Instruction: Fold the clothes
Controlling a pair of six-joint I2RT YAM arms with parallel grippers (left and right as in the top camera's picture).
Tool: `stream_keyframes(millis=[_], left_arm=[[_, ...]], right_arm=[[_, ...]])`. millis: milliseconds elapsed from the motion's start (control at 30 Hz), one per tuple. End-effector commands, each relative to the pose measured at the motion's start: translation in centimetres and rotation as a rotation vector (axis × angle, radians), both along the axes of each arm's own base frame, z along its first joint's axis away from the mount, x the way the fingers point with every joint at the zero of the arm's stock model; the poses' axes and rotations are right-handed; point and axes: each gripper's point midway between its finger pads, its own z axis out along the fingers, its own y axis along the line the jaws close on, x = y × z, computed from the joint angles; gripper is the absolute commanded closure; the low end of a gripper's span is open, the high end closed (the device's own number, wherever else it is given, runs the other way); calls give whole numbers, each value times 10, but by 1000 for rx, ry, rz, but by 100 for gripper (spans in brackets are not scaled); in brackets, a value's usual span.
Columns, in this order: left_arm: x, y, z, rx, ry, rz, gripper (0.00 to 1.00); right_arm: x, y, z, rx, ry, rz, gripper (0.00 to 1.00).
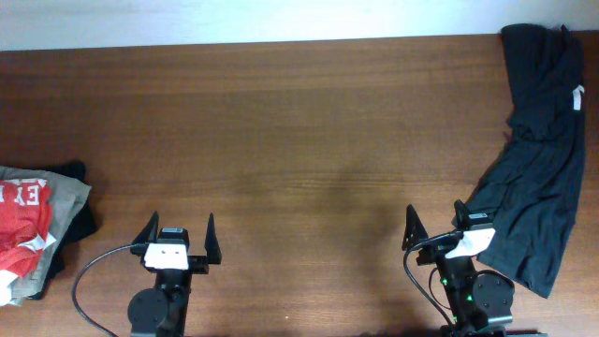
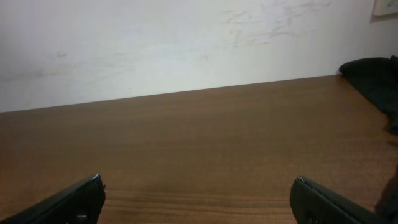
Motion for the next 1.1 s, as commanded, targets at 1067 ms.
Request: stream_keyframes(millis=[1067], left_arm=[[-5, -37, 39, -19, -162, -219, 1]], right_arm=[[81, 21, 27, -49, 1115, 91, 1]])
